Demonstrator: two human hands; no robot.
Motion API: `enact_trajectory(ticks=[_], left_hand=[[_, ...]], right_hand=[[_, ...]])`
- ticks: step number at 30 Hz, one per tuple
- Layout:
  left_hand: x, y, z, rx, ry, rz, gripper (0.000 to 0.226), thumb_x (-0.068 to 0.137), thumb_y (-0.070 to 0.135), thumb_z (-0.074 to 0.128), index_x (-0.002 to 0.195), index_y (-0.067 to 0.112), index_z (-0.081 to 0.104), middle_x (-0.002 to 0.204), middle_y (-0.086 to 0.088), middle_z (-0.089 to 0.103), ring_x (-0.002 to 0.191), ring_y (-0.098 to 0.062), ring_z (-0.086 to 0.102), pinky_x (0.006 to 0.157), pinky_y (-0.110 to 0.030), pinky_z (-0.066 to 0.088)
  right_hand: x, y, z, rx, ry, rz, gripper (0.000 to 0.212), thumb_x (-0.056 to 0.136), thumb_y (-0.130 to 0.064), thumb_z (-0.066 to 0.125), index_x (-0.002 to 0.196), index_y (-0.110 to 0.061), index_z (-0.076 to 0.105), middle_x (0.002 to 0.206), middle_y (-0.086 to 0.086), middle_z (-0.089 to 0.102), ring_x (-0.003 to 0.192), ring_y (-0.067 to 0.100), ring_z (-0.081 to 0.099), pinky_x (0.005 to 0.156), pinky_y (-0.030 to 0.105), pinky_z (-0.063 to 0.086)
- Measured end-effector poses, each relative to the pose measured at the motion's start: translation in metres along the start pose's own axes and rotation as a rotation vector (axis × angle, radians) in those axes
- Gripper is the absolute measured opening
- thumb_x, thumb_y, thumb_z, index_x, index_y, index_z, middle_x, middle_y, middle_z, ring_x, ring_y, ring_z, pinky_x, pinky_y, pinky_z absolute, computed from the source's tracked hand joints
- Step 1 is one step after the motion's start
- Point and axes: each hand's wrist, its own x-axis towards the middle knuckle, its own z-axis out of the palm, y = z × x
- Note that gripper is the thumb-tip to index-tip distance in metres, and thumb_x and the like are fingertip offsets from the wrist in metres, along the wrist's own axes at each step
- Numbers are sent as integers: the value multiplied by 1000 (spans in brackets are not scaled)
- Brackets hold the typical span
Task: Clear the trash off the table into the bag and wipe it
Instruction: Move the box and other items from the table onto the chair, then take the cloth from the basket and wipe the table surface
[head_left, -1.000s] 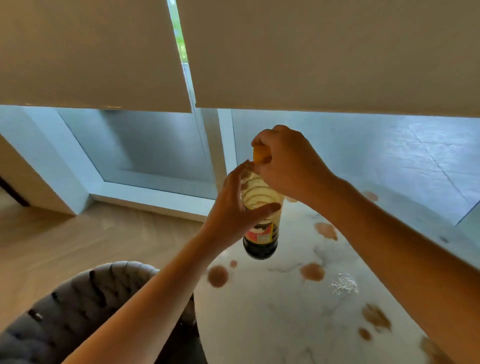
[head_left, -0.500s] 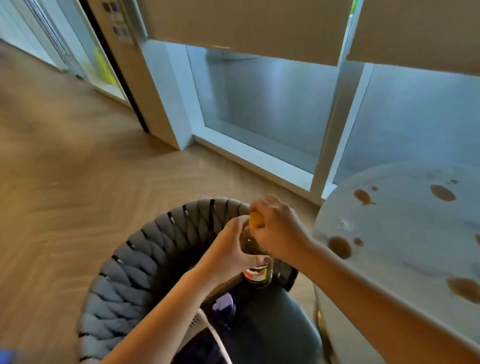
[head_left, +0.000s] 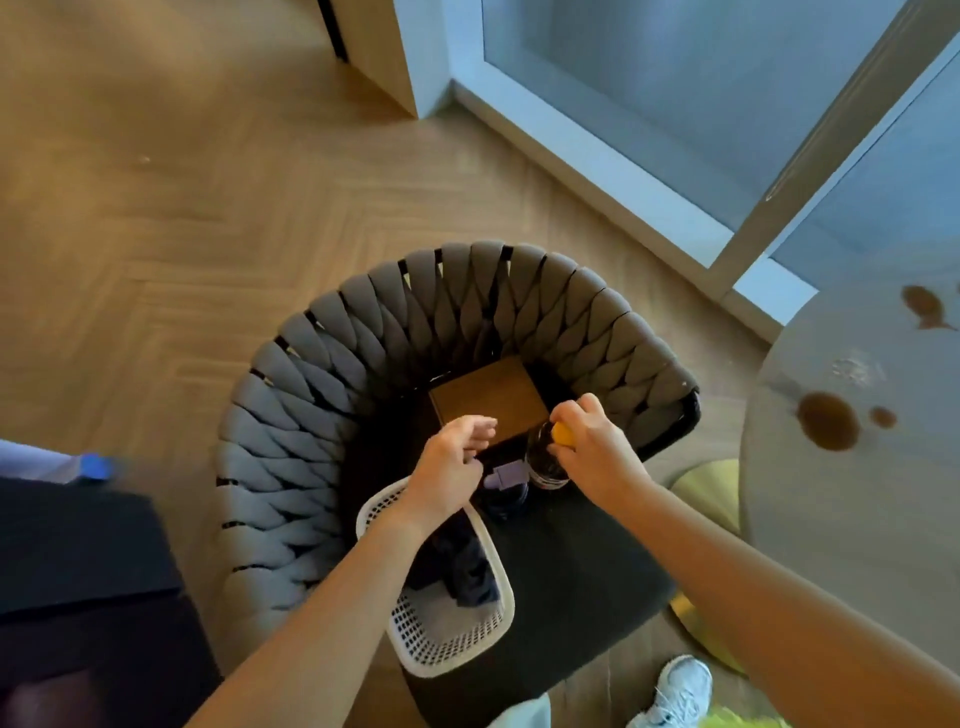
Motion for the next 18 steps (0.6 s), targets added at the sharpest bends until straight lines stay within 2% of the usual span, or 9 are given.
enact_trajectory(ticks=[3, 5, 7, 9, 10, 12, 13, 15, 18], left_hand=[[-27, -46, -3, -34, 185, -239, 30, 83, -11, 46, 89, 16, 58, 93, 0, 60, 89, -10, 56, 73, -6, 42], [-40, -75, 5, -7, 127, -384, 25, 86, -6, 46, 84, 17, 55, 92, 1, 57, 94, -17, 55, 75, -14, 39], [-42, -102, 17, 44, -54, -526, 21, 89, 2, 47, 103, 16, 56, 106, -3, 56, 105, -23, 54, 81, -24, 40], [-39, -127, 31, 108, -188, -641, 37, 91, 13, 50, 128, 11, 46, 122, -9, 53, 107, -25, 54, 80, -26, 43], [-36, -138, 38, 119, -196, -668, 42, 89, 17, 51, 130, 11, 43, 127, -11, 52, 106, -26, 54, 81, -29, 46], [-30, -156, 51, 151, -129, -700, 55, 86, 22, 54, 136, 11, 36, 137, -15, 43, 117, -29, 48, 95, -37, 46], [-26, -162, 57, 158, -97, -753, 63, 85, 25, 56, 139, 8, 28, 141, -16, 36, 123, -32, 43, 100, -39, 42], [-20, -165, 69, 121, -69, -886, 77, 85, 29, 58, 142, 0, 16, 143, -19, 31, 128, -34, 38, 103, -40, 39], [-16, -167, 85, 49, 14, -987, 78, 85, 32, 59, 140, -3, 16, 141, -19, 34, 128, -35, 37, 104, -43, 38]], right_hand=[[0, -9, 5, -75, 38, 17, 29, 89, -17, 55, 115, -9, 46, 115, 10, 42, 93, 29, 53, 75, 40, 49], [-4, -18, 8, -207, 63, 2, 45, 87, -24, 62, 125, -13, 42, 123, 7, 36, 99, 27, 53, 69, 40, 53], [-12, -26, 11, -310, 129, -71, 55, 84, -25, 65, 132, -14, 40, 132, 10, 34, 104, 26, 53, 62, 35, 55], [-28, -32, 15, -330, 192, -194, 43, 84, -18, 63, 124, -6, 52, 125, 15, 47, 101, 29, 58, 54, 33, 56], [-37, -32, 21, -338, 176, -253, 32, 88, -14, 52, 117, -3, 58, 120, 16, 53, 102, 30, 58, 56, 33, 56], [-57, -23, 41, -413, 55, -328, 44, 93, -14, 23, 115, -1, 59, 120, 15, 56, 111, 30, 53, 69, 34, 56], [-66, -19, 52, -423, 33, -320, 43, 94, -14, 23, 118, -5, 57, 121, 12, 55, 112, 28, 52, 73, 34, 55], [-80, -9, 71, -384, 13, -257, 28, 93, -14, 38, 115, -16, 55, 118, 3, 51, 101, 24, 53, 75, 37, 53], [-93, 9, 91, -251, -119, -154, 24, 87, -11, 53, 110, -16, 58, 110, 2, 50, 91, 23, 55, 69, 37, 54]])
